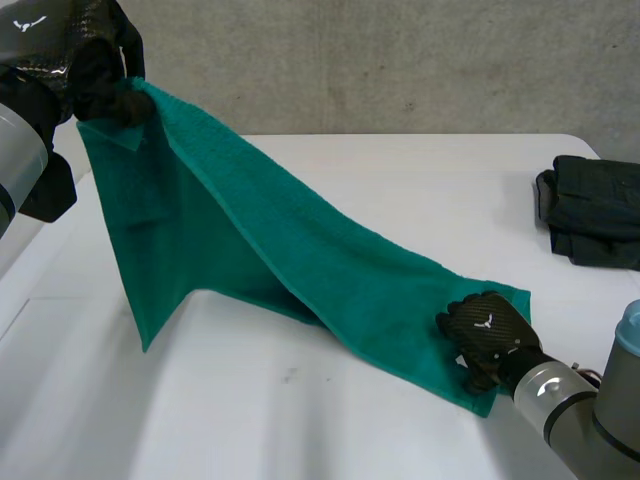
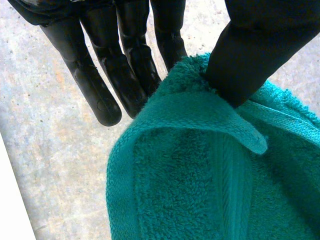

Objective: Fold the laundry.

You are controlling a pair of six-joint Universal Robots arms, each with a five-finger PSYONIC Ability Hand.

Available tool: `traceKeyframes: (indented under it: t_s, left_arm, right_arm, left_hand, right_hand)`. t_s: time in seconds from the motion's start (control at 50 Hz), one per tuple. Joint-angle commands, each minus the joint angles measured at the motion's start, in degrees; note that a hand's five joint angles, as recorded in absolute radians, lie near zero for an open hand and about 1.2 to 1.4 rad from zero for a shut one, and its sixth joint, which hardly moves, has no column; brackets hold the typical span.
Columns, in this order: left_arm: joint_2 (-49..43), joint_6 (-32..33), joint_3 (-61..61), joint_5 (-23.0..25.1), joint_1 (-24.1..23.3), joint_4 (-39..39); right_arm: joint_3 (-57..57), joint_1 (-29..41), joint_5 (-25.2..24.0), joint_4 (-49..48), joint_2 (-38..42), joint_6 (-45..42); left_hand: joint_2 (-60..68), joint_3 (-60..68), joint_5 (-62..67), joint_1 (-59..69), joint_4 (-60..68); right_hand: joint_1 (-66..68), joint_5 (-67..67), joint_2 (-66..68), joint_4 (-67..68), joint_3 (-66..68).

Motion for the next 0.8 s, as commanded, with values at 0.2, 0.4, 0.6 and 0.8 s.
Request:
traceKeyframes:
  t_s: [0.2,0.4,0.6,0.8]
  left_arm:
    - [0.00,0.01,-0.42,0.00,-0.02,0.00]
    - [0.27,0.36,-0.33,0.00,-0.11,0.00]
    - [3.08,0.71,-0.77,0.00,1.21,-0.70]
    - [2.03,1.85,-7.00,0.35,6.39,-1.76]
  right_arm:
    - [-2.55,-0.43,-0.27,0.28,2.24,-1.44]
    - [-8.51,-4.99,-0.63,5.62,-4.23,-1.18]
    - [-28.55,-10.27,-3.08,27.33,-18.06,-0.21]
    - [-42.53,-12.56,-5.28,43.76,-10.63,-1.87]
  left_hand:
    - [11.57,11.69,17.07,13.01,11.12]
    - [11.57,11.69,17.07,13.01,11.12]
    - [11.57,11.69,17.07,13.01,11.12]
    - [11.57,11.69,17.07,13.01,11.12]
  right_hand:
    - [46.96,42.68,41.63,41.20,41.04]
    - [46.96,42.68,41.63,41.20,41.04]
    - [46.96,42.68,41.63,41.20,41.04]
    - [46.96,42.68,41.63,41.20,41.04]
